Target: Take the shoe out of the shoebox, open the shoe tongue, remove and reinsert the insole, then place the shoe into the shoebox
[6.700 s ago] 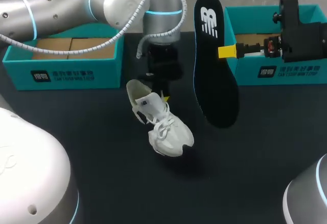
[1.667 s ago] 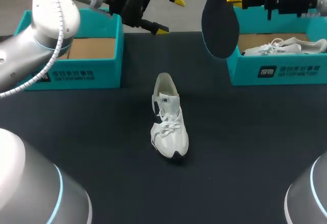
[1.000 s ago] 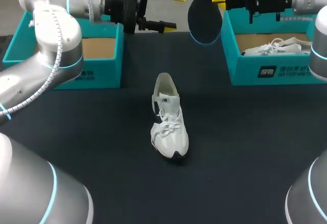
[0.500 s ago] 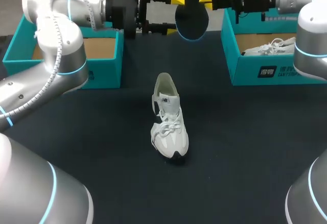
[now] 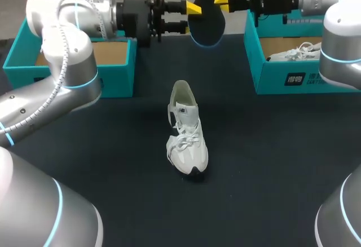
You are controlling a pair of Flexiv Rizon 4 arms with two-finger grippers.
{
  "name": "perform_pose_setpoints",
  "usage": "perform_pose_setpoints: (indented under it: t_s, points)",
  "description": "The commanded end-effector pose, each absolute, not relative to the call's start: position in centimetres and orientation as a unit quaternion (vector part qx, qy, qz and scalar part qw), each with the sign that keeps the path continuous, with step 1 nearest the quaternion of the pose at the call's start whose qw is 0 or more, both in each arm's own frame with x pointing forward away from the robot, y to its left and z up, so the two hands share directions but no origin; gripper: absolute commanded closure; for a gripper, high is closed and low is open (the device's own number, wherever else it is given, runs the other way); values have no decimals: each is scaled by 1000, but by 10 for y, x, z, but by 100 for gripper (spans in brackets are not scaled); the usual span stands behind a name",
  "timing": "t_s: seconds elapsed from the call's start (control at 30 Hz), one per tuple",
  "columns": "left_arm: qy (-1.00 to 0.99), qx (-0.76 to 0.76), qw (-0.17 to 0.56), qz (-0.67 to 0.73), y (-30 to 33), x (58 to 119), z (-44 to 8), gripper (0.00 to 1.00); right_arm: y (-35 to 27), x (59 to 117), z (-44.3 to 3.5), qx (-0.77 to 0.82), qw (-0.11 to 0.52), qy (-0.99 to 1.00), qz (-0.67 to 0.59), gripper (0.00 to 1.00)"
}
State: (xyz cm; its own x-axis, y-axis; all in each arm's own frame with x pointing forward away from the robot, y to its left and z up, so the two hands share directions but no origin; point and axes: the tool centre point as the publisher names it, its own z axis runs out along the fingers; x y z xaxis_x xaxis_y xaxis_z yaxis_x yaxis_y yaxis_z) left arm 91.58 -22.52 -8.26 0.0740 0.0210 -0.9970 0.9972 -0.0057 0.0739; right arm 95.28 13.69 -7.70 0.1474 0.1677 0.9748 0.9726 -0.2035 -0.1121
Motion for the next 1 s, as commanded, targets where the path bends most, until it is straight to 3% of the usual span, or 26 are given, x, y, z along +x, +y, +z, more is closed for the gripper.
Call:
perform_pose_setpoints:
  t_s: [0.03, 0.17, 0.23, 0.5, 0.53, 0.57, 0.6, 1.0]
  points:
    - [484, 524, 514, -476, -226, 915, -84, 62, 141, 952, -79, -623, 435, -458, -461, 100]
    - [485, 524, 512, -478, -226, 915, -84, 72, 141, 949, -81, -625, 435, -459, -457, 100]
    - [485, 523, 512, -478, -226, 915, -84, 100, 141, 948, -81, -624, 436, -459, -457, 100]
    - [483, 524, 509, -484, -228, 916, -84, 100, 144, 945, -77, -614, 432, -461, -473, 100]
    - [483, 523, 508, -484, -228, 916, -84, 100, 144, 946, -76, -613, 431, -461, -476, 69]
    - [483, 523, 508, -484, -229, 917, -85, 100, 143, 946, -76, -612, 430, -461, -478, 26]
    - [484, 522, 508, -484, -229, 917, -85, 100, 143, 945, -75, -610, 426, -462, -482, 0]
    - [487, 513, 520, -478, -228, 917, -84, 100, 120, 931, -66, -582, 423, -481, -502, 0]
